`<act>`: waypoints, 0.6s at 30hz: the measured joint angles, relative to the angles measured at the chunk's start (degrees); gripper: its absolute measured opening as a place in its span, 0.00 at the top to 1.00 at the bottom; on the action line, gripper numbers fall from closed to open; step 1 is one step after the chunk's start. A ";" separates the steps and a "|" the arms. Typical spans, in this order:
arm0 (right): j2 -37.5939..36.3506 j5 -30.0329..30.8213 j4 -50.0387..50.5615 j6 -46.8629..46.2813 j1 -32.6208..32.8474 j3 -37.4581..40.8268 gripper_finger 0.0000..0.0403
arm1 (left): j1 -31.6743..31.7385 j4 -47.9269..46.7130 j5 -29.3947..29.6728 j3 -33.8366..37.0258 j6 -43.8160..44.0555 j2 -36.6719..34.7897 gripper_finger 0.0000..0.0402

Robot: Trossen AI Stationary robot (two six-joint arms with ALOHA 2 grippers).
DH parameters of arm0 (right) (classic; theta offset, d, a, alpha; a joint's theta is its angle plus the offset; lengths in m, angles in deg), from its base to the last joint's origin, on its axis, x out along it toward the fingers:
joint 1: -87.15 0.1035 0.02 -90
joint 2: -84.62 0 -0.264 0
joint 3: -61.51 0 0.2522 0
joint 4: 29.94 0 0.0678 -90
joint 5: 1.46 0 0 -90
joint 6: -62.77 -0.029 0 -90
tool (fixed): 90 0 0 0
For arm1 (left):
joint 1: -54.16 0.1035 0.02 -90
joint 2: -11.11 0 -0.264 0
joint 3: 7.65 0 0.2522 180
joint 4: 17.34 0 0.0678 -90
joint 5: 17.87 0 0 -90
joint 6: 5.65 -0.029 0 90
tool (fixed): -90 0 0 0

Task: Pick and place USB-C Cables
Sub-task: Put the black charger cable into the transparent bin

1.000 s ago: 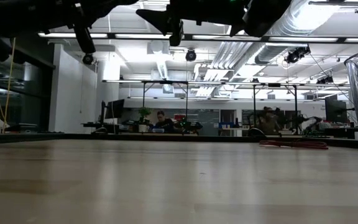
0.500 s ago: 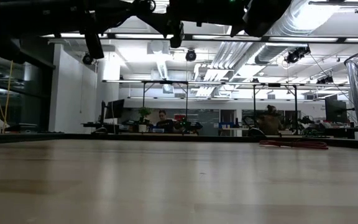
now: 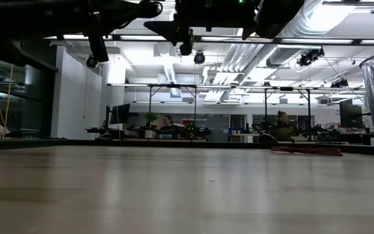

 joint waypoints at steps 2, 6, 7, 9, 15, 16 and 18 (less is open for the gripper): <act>0.00 0.00 0.24 -0.12 0.00 0.00 0.31 | 0.00 0.00 -0.02 0.00 0.00 0.00 1.00; 0.00 -0.04 -1.01 1.10 0.01 0.00 0.31 | 0.00 0.02 -0.02 0.00 0.00 0.00 1.00; 0.00 -0.07 -1.12 1.11 0.11 0.00 0.31 | 0.00 0.01 -0.02 0.00 0.00 0.00 1.00; 0.00 -0.07 -1.20 1.09 0.26 0.00 0.31 | 0.00 0.02 -0.02 0.00 0.00 0.00 1.00; 0.00 -0.17 -1.30 0.39 0.26 0.00 0.40 | 0.00 0.00 -0.02 0.00 0.00 0.00 1.00; 0.00 -0.21 -1.32 0.22 0.26 0.00 0.43 | 0.00 0.00 -0.02 0.00 0.00 0.00 1.00; 0.00 -0.22 -1.35 0.20 0.26 0.02 0.50 | 0.00 0.00 0.00 0.00 0.00 0.00 1.00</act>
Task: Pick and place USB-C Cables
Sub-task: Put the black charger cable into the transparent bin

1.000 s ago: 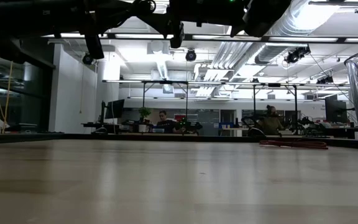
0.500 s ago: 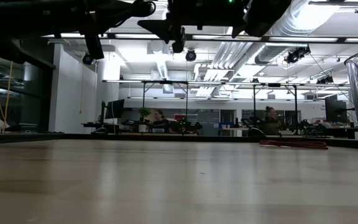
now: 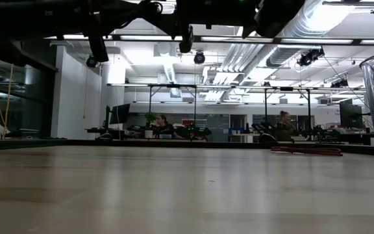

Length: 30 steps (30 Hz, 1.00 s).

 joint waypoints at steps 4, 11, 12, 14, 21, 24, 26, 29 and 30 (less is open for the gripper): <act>0.00 -0.20 -0.08 0.04 0.04 -0.02 0.66 | 0.00 0.00 0.21 0.02 0.00 0.00 1.00; -0.02 0.02 0.00 0.74 0.02 0.03 0.87 | 0.02 -0.41 1.68 0.04 0.09 -0.02 1.00; -0.02 0.04 0.02 0.83 0.02 0.05 0.87 | 0.02 -0.52 1.71 0.04 0.17 -0.02 1.00; -0.02 0.04 0.08 0.85 0.02 0.05 0.87 | 0.02 -0.71 1.69 0.04 0.16 -0.04 1.00; -0.02 -0.04 0.55 0.85 0.02 0.05 0.86 | 0.02 -1.60 1.45 0.04 0.02 -0.04 0.95; -0.02 -0.23 0.77 0.85 0.02 0.05 0.87 | 0.00 -1.91 1.06 0.04 0.02 -0.03 0.89; -0.02 -0.20 0.76 0.87 0.00 0.05 0.87 | 0.00 -1.94 0.81 0.04 0.02 -0.02 0.84; -0.02 0.04 0.68 0.86 -0.04 0.05 0.87 | -0.04 -1.99 0.32 0.04 0.01 -0.02 0.73; -0.02 0.02 0.66 0.87 -0.04 0.05 0.87 | -0.04 -1.99 0.06 0.04 0.01 -0.02 0.70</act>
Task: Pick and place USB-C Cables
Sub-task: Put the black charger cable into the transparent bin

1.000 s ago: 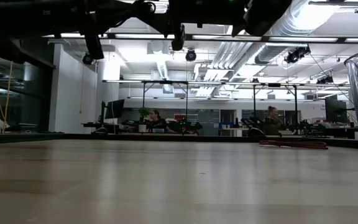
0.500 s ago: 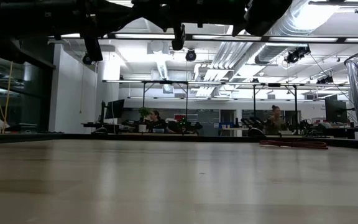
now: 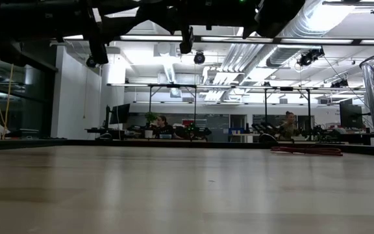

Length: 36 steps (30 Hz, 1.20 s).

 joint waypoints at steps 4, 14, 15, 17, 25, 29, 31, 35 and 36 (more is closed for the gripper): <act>0.00 -0.19 0.23 0.17 0.00 0.00 0.87 | -0.09 -0.15 -1.47 0.06 -1.18 -0.45 0.57; -9.02 1.15 21.46 6.12 -0.01 0.00 0.87 | -1.88 -2.10 0.23 5.28 -6.01 -12.38 0.47; -10.61 2.37 24.76 6.69 0.17 0.00 0.87 | -1.86 -2.97 0.62 5.76 -6.02 -13.80 0.47; -14.12 4.87 31.63 7.09 0.62 0.00 0.87 | -1.86 -5.57 1.01 6.53 -6.02 -16.26 0.47; -31.67 6.85 59.37 -0.16 2.98 -0.07 0.87 | -1.75 -9.92 0.19 6.62 -4.94 -20.06 0.47; -38.31 9.86 68.66 -1.25 5.37 -0.07 0.87 | -1.73 -11.51 -4.78 6.50 -4.56 -20.04 0.47; -40.40 10.24 70.64 -0.83 6.33 -0.07 0.87 | -1.70 -14.59 -8.69 5.67 -4.89 -20.04 0.47; -42.06 8.74 71.78 -0.83 7.23 -0.09 0.87 | -1.22 -26.05 -15.99 1.15 -4.99 -20.06 0.47; -42.10 8.11 71.83 -0.83 7.23 -0.09 0.87 | -1.08 -30.67 -16.06 -0.53 -4.99 -20.05 0.47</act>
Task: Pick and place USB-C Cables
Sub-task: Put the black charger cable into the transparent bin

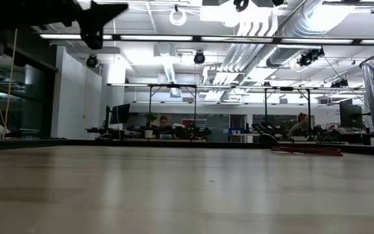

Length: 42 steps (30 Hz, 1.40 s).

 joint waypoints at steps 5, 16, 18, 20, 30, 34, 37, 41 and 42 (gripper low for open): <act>0.00 -1.95 1.20 -0.02 0.00 0.00 0.87 | 0.89 -17.59 2.91 -7.02 0.02 0.01 0.47; 0.00 -16.26 3.59 -3.02 1.50 0.00 0.86 | 0.86 -17.46 7.97 -7.64 -2.05 0.01 0.47; 0.00 -18.07 4.59 -3.94 3.97 0.00 0.87 | 0.86 -17.48 9.87 -7.64 -2.08 0.01 0.47; 0.02 -18.48 6.04 -4.22 7.00 0.00 0.87 | 0.86 -17.48 10.70 -7.64 -2.12 0.01 0.47; 0.04 -12.45 22.79 -27.02 18.74 0.00 0.89 | 0.86 -17.48 10.80 -7.64 -2.03 0.01 0.47; 0.20 -12.50 27.29 -36.23 21.63 0.00 0.89 | 0.86 -17.48 11.09 -7.64 -2.10 0.01 0.47; 1.09 -12.56 32.27 -41.36 23.27 -0.09 0.89 | 0.86 -17.48 11.28 -7.64 -2.10 0.01 0.47; 4.09 -12.62 32.61 -41.96 24.74 -0.09 0.89 | 0.86 -17.48 11.28 -7.64 -2.24 0.01 0.47; 4.96 -12.66 30.31 -40.54 24.97 -0.09 0.89 | 0.86 -17.49 11.28 -7.64 -2.51 0.01 0.47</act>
